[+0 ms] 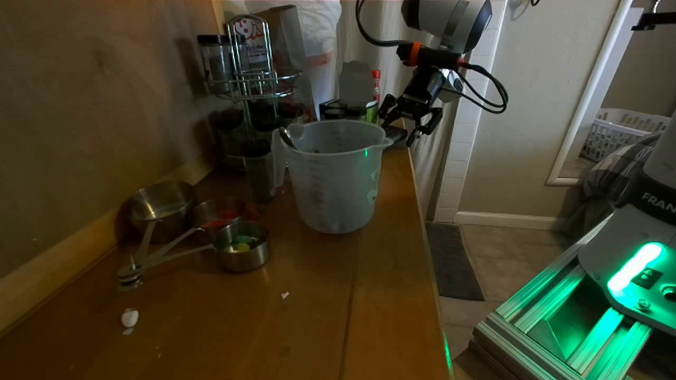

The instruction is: Take the remote out of the cup

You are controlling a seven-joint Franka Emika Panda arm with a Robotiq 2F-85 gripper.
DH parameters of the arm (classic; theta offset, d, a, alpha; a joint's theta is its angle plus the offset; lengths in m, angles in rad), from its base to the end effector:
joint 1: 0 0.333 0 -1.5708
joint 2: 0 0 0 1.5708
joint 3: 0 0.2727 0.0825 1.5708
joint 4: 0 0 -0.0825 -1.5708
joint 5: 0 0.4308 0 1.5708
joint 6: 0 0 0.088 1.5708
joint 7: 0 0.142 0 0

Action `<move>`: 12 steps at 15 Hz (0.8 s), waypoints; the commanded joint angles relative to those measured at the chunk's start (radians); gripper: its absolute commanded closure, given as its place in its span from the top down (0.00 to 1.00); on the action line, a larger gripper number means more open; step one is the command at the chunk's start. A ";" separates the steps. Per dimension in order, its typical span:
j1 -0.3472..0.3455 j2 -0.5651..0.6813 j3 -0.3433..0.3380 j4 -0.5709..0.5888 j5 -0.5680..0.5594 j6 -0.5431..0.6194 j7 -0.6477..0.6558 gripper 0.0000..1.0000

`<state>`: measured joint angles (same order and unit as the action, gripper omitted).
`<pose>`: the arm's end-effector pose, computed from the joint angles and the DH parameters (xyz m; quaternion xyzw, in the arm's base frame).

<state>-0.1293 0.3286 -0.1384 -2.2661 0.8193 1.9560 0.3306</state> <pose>0.4738 -0.0630 0.0876 -0.7630 0.5080 0.2907 0.2743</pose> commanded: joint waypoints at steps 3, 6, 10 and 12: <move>0.015 -0.079 -0.006 -0.030 -0.010 0.029 0.017 1.00; 0.027 -0.121 -0.006 -0.051 -0.036 0.049 0.035 1.00; 0.045 -0.280 -0.020 -0.137 -0.301 0.013 0.087 1.00; 0.037 -0.393 -0.009 -0.200 -0.420 -0.009 0.061 1.00</move>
<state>-0.1015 0.1319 -0.1443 -2.3434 0.5506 1.9635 0.3832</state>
